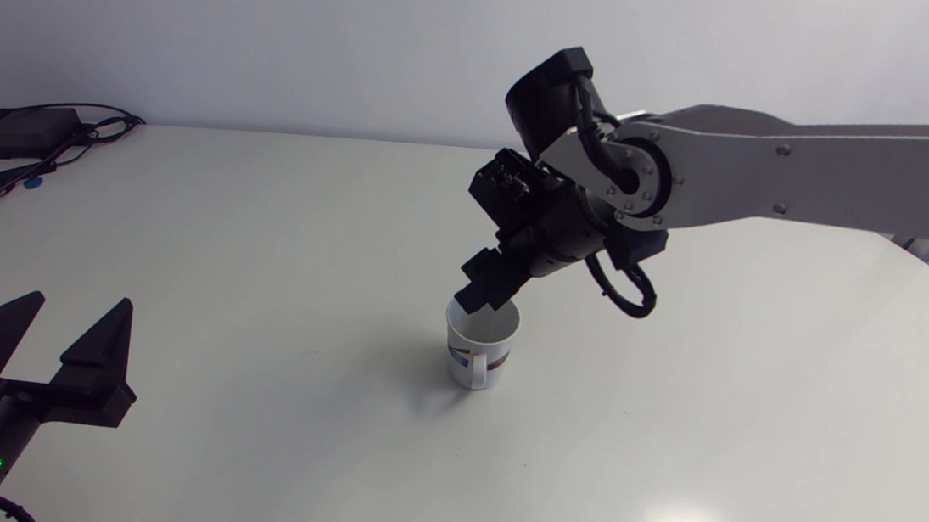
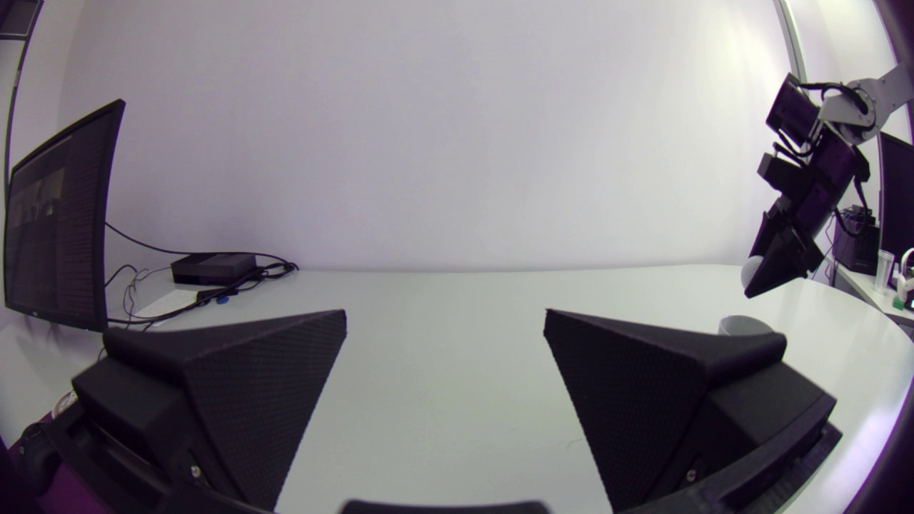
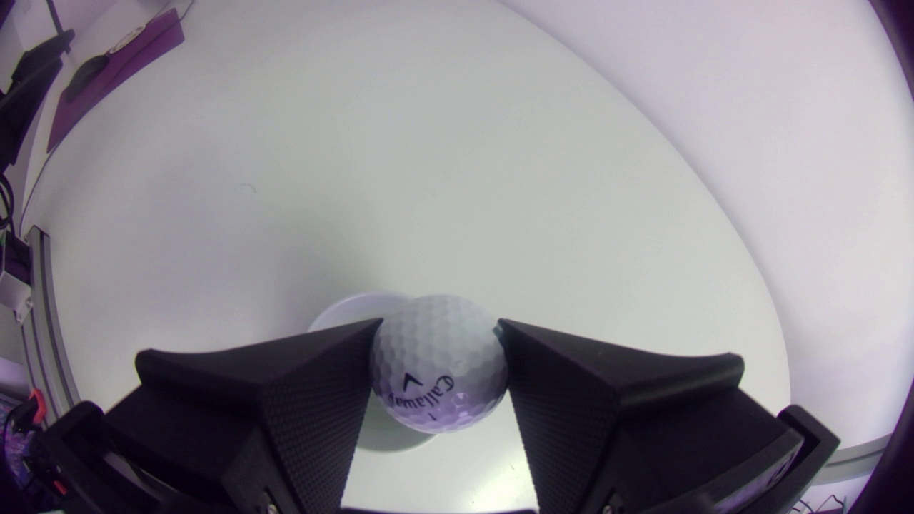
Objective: Pick up the white golf ball from the table and place it into the cup.
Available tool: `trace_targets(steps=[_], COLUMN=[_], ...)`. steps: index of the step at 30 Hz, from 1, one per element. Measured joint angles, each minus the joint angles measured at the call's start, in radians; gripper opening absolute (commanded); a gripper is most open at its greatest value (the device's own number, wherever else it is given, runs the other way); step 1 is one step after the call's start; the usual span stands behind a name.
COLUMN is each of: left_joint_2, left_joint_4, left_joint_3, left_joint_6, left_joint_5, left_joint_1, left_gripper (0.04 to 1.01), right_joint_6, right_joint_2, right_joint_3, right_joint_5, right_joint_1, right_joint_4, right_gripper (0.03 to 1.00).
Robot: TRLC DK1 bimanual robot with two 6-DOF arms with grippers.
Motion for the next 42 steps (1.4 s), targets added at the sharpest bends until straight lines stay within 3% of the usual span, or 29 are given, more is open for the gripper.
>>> trace_targets(steps=[10, 14, 34, 42], left_joint_2=[0.000, 0.000, 0.000, 0.000], left_joint_4=[0.000, 0.000, 0.000, 0.000], left_joint_3=[0.000, 0.000, 0.000, 0.000], left_joint_6=[0.000, 0.000, 0.000, 0.000], left_joint_5=[0.000, 0.000, 0.000, 0.000], left_joint_1=[0.000, 0.000, 0.000, 0.000], left_gripper=[0.992, 0.992, 0.992, 0.992], right_joint_6=[0.009, 0.012, 0.031, 0.035], right_joint_2=[0.077, 0.116, 0.201, 0.201], right_joint_3=[0.179, 0.209, 0.211, 0.198], right_joint_5=[-0.001, 0.000, 0.001, 0.001], right_joint_1=[0.000, -0.001, 0.003, 0.036], right_joint_4=[-0.196, -0.241, -0.267, -0.259], right_gripper=[0.554, 0.554, 0.556, 0.562])
